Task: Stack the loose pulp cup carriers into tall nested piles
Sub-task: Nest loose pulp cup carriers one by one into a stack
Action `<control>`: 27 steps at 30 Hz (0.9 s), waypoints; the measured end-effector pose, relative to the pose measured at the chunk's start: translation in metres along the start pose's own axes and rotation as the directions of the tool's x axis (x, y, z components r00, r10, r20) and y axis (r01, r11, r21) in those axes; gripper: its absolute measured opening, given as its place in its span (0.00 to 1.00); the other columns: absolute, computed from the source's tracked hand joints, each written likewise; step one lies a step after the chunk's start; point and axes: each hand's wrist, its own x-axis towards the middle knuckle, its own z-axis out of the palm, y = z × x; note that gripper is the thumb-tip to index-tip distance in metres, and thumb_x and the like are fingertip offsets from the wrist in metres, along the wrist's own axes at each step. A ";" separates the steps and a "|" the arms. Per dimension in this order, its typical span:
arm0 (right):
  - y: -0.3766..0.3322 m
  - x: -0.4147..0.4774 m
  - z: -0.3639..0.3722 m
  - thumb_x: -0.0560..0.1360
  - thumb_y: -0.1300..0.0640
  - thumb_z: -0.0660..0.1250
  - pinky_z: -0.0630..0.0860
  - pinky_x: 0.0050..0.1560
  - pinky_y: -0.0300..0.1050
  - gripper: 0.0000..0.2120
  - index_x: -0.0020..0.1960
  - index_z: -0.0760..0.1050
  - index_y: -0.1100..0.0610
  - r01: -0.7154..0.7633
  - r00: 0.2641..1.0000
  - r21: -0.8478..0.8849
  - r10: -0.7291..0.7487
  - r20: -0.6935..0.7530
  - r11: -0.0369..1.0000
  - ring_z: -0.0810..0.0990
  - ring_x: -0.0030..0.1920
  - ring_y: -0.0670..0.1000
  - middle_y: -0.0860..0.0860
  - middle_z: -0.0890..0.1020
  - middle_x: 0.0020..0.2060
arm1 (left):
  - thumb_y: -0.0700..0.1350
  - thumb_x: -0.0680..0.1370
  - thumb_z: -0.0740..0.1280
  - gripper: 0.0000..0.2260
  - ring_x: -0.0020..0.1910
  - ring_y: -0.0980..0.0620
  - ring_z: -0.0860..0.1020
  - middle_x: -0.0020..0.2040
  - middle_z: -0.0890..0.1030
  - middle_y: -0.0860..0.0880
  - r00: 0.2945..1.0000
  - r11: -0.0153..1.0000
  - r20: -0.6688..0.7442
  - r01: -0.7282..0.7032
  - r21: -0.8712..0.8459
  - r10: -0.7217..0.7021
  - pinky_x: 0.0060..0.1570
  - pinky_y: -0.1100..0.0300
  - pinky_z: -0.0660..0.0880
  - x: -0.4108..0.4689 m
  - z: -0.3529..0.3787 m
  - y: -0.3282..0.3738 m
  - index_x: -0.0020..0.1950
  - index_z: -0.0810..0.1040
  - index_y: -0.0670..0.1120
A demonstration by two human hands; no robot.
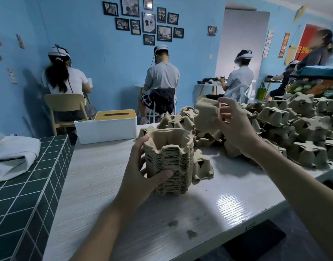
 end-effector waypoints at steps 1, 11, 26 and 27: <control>-0.011 -0.002 0.000 0.75 0.63 0.71 0.80 0.45 0.38 0.24 0.68 0.67 0.52 0.010 1.000 0.055 -0.009 -0.019 0.998 0.79 0.52 0.49 0.49 0.78 0.50 | 0.48 0.62 0.82 0.38 0.63 0.55 0.79 0.65 0.77 0.57 1.000 1.000 0.002 0.002 0.002 -0.002 0.52 0.59 0.80 0.000 0.000 0.000 0.65 0.69 0.70; -0.072 -0.031 0.039 0.77 0.70 0.64 0.82 0.50 0.50 0.28 0.70 0.61 0.49 0.029 0.976 0.397 -0.112 0.188 0.918 0.80 0.53 0.50 0.55 0.75 0.51 | 0.42 0.64 0.82 0.41 0.61 0.57 0.79 0.64 0.77 0.56 1.000 1.000 0.016 0.009 0.004 -0.010 0.51 0.62 0.80 -0.001 0.002 0.002 0.69 0.66 0.63; -0.072 -0.030 0.045 0.64 0.37 0.75 0.78 0.59 0.60 0.32 0.64 0.66 0.37 0.052 0.923 0.293 -0.158 0.352 0.955 0.79 0.61 0.54 0.51 0.75 0.64 | 0.53 0.63 0.80 0.39 0.63 0.58 0.78 0.63 0.76 0.65 1.000 0.999 0.023 -0.007 0.045 0.006 0.52 0.60 0.80 -0.001 0.001 0.003 0.69 0.65 0.68; -0.071 -0.030 0.047 0.64 0.36 0.74 0.78 0.59 0.61 0.31 0.63 0.66 0.37 0.054 0.933 0.299 -0.155 0.325 0.953 0.79 0.60 0.55 0.53 0.75 0.63 | 0.53 0.63 0.80 0.39 0.63 0.59 0.78 0.62 0.76 0.66 1.000 0.999 0.023 -0.014 0.050 0.013 0.52 0.61 0.80 -0.002 0.001 0.004 0.68 0.65 0.69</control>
